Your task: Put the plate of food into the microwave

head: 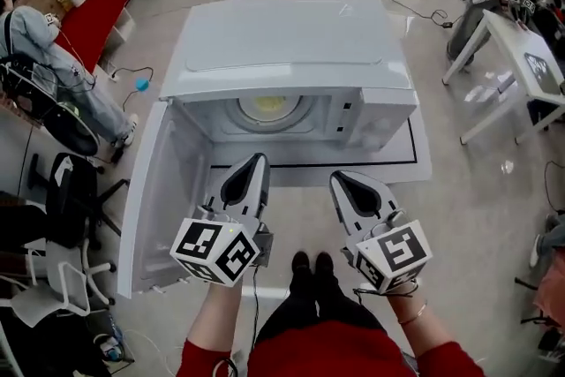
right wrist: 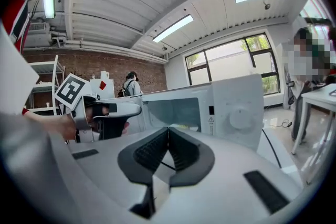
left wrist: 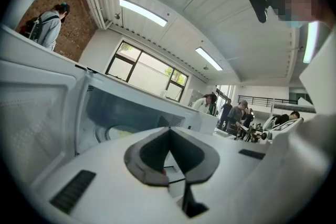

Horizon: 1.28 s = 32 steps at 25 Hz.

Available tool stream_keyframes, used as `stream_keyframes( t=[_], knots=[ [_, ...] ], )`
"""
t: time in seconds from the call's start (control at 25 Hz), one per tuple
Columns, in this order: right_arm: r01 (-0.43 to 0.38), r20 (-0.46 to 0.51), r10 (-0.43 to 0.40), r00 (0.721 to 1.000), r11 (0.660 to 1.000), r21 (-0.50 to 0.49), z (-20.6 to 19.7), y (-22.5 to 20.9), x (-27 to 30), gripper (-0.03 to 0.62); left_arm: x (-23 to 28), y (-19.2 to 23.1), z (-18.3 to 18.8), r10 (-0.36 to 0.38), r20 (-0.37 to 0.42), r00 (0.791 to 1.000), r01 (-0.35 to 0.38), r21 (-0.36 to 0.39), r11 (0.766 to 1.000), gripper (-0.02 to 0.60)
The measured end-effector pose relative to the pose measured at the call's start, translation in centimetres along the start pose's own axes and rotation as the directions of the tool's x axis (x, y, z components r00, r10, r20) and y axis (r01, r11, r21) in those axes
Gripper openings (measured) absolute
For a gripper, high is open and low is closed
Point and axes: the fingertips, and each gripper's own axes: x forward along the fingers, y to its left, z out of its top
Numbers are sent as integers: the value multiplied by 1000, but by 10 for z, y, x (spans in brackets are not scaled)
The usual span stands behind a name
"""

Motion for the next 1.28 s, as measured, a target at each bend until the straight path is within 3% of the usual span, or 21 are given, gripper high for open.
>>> stream_keyframes(
  t=[0.24, 0.44, 0.88, 1.28],
  knots=[
    [50, 2, -50, 999, 999, 21, 1, -7, -27, 15, -19, -13, -19, 39, -78, 996, -39, 8, 999, 8],
    [72, 6, -73, 997, 997, 15, 6, -9, -43, 14, -33, -25, -35, 60, -125, 990, -50, 82, 995, 9],
    [49, 21, -48, 999, 999, -9, 2, 2, -56, 14, -47, -44, -35, 43, -70, 997, -41, 28, 999, 8],
    [42, 50, -40, 998, 999, -34, 8, 2, -60, 14, -46, -55, -34, 33, -65, 997, -28, 67, 997, 8]
  ],
)
